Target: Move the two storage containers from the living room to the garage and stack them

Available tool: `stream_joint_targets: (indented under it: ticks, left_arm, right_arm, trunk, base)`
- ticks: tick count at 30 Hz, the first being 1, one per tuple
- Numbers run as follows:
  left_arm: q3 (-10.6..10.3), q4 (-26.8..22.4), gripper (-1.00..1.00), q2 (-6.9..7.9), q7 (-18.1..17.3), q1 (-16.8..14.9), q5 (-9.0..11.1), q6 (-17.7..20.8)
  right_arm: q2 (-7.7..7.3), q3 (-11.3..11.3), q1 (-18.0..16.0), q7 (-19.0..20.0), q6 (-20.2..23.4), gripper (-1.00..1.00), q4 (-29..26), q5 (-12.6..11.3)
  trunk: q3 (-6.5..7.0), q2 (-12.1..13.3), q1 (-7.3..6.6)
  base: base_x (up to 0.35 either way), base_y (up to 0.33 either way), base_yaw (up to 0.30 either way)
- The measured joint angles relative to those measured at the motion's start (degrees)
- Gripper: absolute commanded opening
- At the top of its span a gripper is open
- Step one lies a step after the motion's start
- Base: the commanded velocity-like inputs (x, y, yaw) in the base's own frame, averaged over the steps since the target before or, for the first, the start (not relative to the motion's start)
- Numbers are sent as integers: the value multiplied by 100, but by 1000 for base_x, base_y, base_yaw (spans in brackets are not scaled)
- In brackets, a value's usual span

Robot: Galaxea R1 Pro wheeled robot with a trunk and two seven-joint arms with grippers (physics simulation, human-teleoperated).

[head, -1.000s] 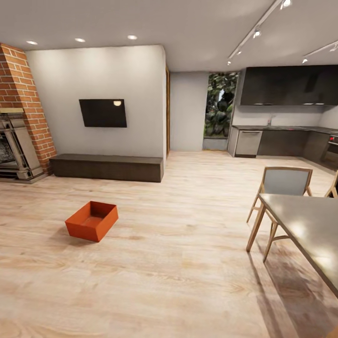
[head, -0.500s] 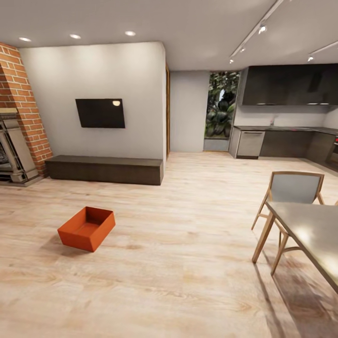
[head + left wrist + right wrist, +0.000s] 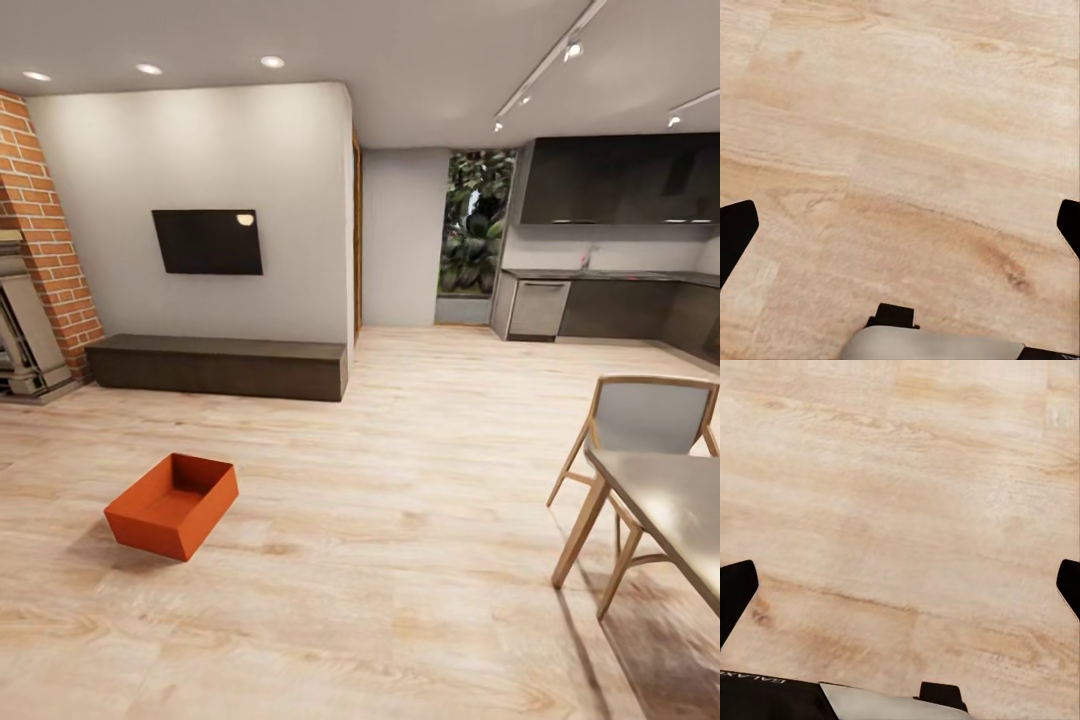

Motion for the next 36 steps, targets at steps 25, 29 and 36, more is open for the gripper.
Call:
stream_joint_targets:
  ticks: [25, 29, 36]
  left_arm:
    - [0, 2, 100, 0, 0, 0, 0, -2]
    - [1, 2, 100, 0, -1, 0, 0, 1]
    - [1, 1, 100, 0, -1, 0, 0, 0]
  right_arm:
    - [0, 0, 0, 0, -3, 100, 0, 0]
    - [0, 0, 0, 0, -1, 100, 0, 0]
    - [0, 7, 0, -16, 3, 100, 0, -6]
  trunk:
    - [0, 0, 0]
    - [0, 0, 0]
    - [0, 0, 0]
  base:
    - [325, 0, 0]
    - [325, -33, 0]
    - [326, -73, 0]
